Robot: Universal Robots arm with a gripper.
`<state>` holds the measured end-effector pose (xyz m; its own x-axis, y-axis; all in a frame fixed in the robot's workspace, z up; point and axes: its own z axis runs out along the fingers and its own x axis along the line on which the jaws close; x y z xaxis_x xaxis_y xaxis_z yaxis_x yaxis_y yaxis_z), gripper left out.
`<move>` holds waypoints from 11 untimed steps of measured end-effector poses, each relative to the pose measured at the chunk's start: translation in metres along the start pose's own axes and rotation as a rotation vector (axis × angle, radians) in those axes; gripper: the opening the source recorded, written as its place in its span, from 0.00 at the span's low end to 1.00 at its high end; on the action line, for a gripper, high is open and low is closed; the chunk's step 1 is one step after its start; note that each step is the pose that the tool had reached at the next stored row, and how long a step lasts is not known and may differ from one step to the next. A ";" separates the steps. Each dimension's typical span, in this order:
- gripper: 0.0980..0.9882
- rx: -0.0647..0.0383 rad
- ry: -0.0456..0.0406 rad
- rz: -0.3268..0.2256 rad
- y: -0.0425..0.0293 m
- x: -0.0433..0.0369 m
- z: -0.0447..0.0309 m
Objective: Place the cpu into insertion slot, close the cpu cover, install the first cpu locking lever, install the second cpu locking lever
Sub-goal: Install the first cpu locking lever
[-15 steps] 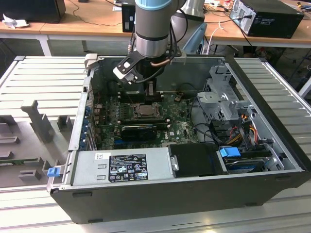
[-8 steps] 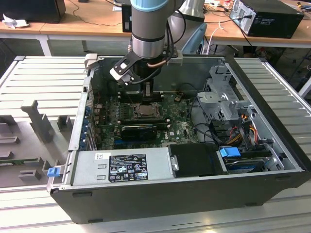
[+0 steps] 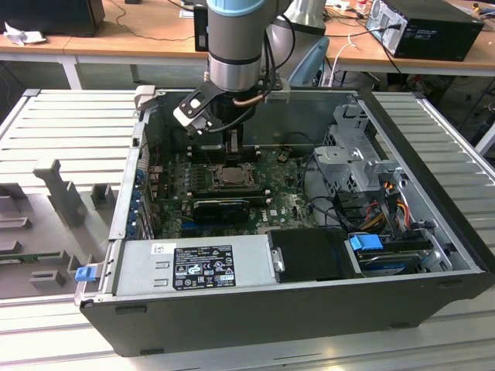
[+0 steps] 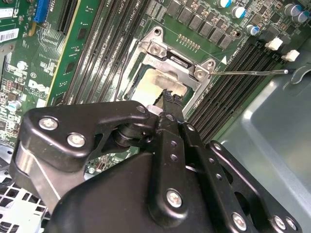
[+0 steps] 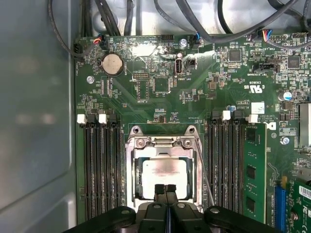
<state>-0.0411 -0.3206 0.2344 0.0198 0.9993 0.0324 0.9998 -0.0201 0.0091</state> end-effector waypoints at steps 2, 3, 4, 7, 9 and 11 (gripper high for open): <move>0.01 0.000 -0.0001 0.000 0.0000 0.0000 -0.0005; 0.01 0.000 -0.0001 0.000 0.0000 0.0000 -0.0008; 0.01 0.000 0.0000 0.000 0.0000 0.0000 -0.0009; 0.01 0.000 -0.0001 0.000 0.0000 0.0001 -0.0034; 0.01 0.000 -0.0002 0.000 0.0000 0.0002 -0.0064; 0.01 0.000 -0.0001 0.000 0.0001 0.0003 -0.0096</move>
<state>-0.0411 -0.3206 0.2440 0.0198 0.9993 0.0322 0.9998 -0.0201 0.0090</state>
